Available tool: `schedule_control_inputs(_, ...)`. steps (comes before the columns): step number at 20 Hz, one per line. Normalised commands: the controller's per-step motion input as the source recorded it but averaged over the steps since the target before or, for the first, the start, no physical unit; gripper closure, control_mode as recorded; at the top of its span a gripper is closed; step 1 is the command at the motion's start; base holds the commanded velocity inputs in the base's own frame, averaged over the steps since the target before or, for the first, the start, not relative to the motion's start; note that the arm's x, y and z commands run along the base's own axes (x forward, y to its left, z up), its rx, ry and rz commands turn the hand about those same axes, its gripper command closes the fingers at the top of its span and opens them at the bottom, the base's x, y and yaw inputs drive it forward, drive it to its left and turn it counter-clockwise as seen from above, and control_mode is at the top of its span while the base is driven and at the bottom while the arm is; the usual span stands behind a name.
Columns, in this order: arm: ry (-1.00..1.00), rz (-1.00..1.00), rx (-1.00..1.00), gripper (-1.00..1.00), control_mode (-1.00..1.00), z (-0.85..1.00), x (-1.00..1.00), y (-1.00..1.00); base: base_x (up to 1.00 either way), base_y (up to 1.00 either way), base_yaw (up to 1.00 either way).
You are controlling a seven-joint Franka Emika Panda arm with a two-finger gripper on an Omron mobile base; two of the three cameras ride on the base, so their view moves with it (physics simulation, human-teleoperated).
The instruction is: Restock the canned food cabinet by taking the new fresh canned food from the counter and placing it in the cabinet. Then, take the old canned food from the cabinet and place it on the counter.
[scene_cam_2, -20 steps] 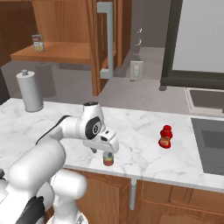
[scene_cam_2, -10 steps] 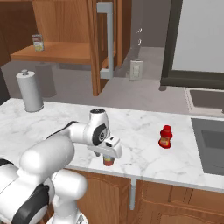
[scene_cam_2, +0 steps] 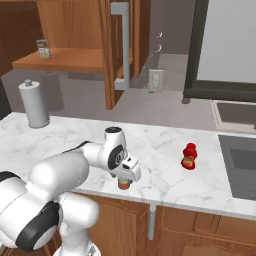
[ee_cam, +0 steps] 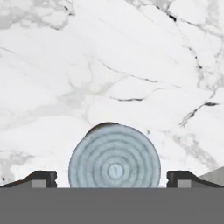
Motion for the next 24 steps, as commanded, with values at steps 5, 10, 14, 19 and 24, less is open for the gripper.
schedule_control_inputs(5, -0.06, 0.00, 0.00, -1.00, -1.00, -0.20, 0.10, 0.00, 0.00, 0.00, 0.00)
schedule_control_inputs(10, 0.00, 0.00, 0.00, 1.00, -1.00, -0.30, 0.00, 0.00, 0.00, 0.00, 0.00)
schedule_control_inputs(14, 0.00, 0.00, 0.00, 1.00, -1.00, -0.05, 0.00, 0.00, 0.00, 0.00, 0.00)
schedule_control_inputs(19, -0.02, 0.00, 0.00, 1.00, -1.00, 0.00, -0.10, 0.02, 0.00, 0.00, 0.00)
schedule_control_inputs(24, -0.21, 0.00, 0.00, 1.00, -1.00, 0.39, -0.24, 0.29, 0.00, 0.00, 0.00)
